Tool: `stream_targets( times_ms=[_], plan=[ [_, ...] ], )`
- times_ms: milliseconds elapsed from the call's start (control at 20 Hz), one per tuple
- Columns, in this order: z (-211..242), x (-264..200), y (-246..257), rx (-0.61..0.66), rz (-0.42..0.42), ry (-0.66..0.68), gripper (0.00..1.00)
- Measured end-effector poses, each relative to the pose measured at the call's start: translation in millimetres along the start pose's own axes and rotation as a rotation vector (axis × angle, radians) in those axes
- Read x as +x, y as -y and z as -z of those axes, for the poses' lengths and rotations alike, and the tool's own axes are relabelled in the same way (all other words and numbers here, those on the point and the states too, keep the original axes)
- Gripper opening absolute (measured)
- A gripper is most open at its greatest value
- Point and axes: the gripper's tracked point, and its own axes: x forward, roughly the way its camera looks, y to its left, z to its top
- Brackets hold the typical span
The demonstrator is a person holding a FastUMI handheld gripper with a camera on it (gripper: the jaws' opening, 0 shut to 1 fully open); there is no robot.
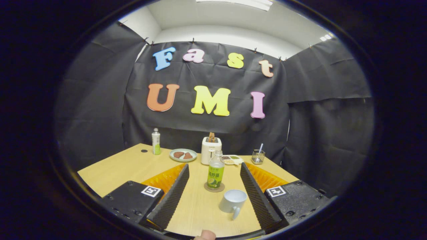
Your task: Take the bottle from table, then pour the juice into the cup, finally place the bottle on the coaster
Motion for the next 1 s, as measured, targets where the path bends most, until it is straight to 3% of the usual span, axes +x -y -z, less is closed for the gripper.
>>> stream_targets(
  times_ms=[350,550,1000],
  plan=[
    [-8,-69,6,0.037,-0.005,0.032,0.99],
    [-11,-94,14,0.081,0.046,0.037,0.99],
    [-26,-127,8,-0.025,0.091,0.058,0.99]
  ],
)
